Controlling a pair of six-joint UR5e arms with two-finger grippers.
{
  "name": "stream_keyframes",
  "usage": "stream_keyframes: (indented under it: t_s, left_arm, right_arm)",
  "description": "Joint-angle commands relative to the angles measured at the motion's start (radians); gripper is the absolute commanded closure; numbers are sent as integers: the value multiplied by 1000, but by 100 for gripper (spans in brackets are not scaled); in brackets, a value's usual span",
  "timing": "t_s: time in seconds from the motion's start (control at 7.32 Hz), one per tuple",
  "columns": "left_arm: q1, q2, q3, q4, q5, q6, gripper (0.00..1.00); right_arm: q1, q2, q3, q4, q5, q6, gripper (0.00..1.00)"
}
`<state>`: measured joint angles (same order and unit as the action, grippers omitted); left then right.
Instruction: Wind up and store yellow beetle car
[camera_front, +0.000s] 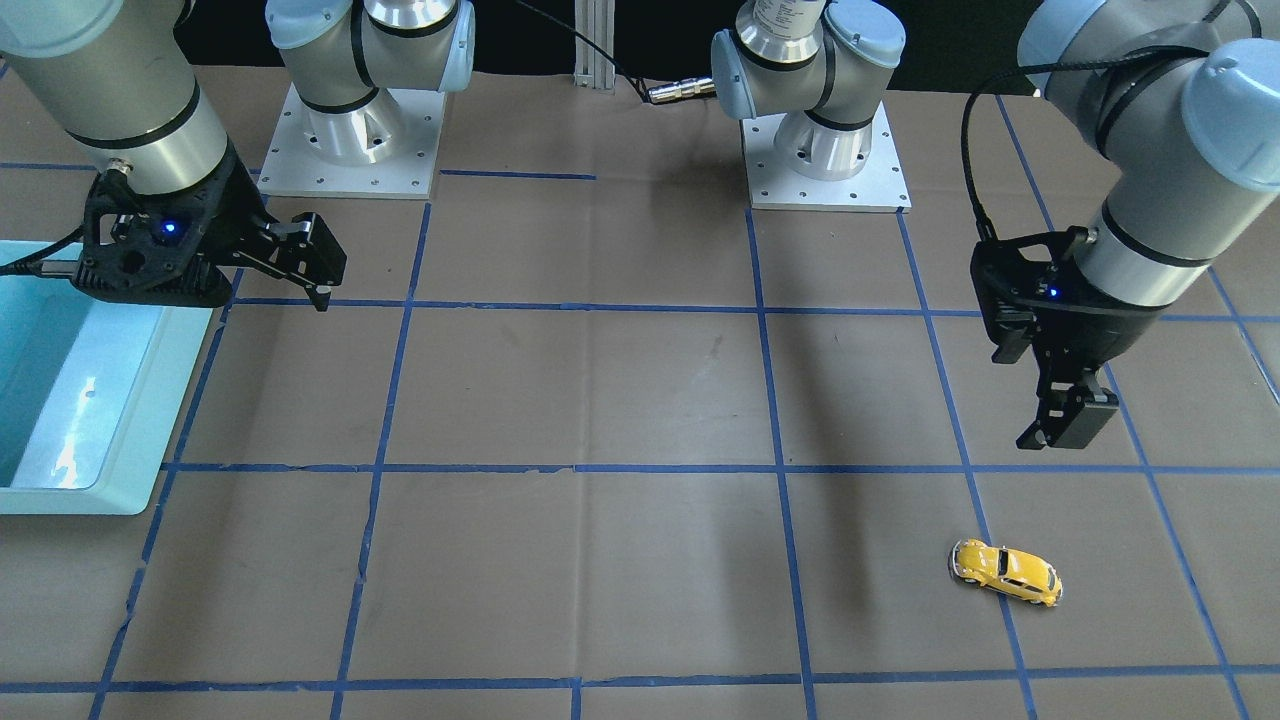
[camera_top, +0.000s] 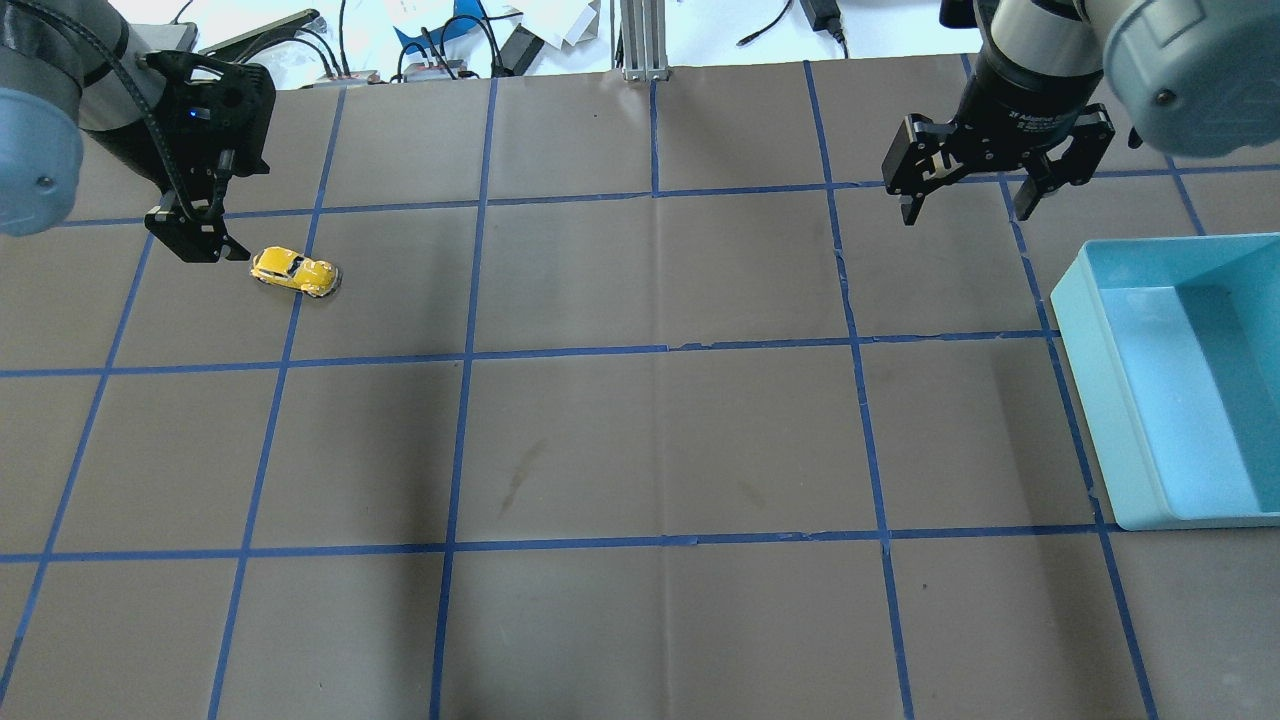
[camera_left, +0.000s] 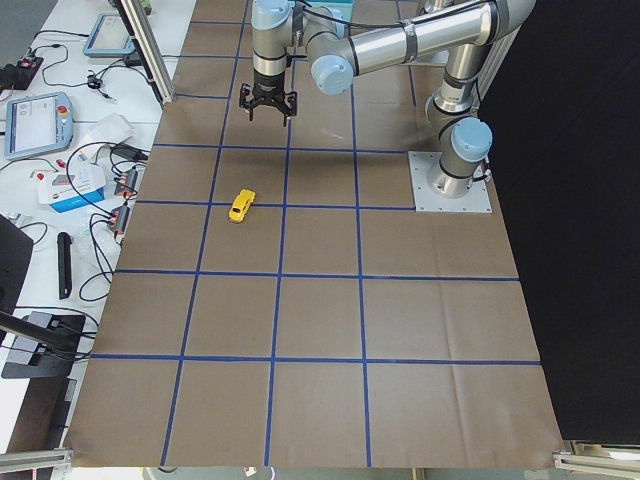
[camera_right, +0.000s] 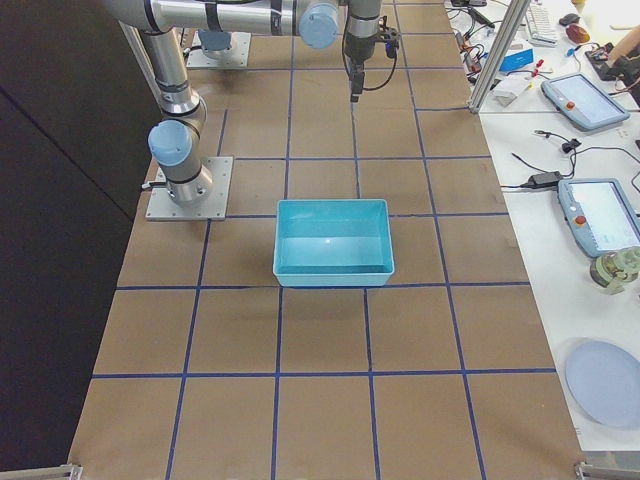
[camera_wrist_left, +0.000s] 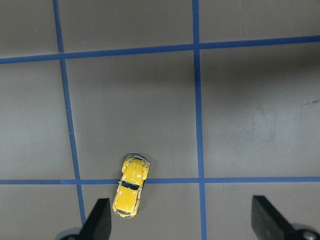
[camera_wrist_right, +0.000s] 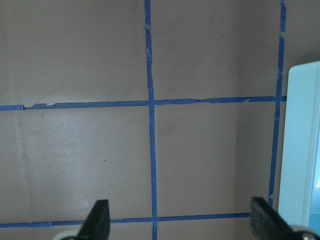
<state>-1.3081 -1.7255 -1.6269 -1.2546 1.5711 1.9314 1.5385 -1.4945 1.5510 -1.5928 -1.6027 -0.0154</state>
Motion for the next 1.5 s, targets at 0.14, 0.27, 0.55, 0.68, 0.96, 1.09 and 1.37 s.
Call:
stream_keyframes:
  t_s: [0.14,0.27,0.55,0.68,0.96,1.09,1.37]
  left_arm:
    - [82,-57,12,23,-25,158,0]
    - [82,-74,18,24,-25,150,0]
    - [86,-78,24,24,-22,152,0]
    - [87,-80,25,24,-20,152,0]
    - [87,-83,25,24,-16,146,0]
    - [87,-89,31,24,-14,147,0]
    - [86,-123,50,24,-16,164,0]
  right_arm:
    - [6,-1,14,14,41,9,0]
    - [8,-4,21,14,78,12,0]
    - [11,-10,27,27,76,22,0]
    - [12,-13,27,30,76,35,0]
    - [12,-13,27,28,67,32,0]
    - [12,-13,27,28,67,29,0]
    - [12,-15,27,30,67,28,0]
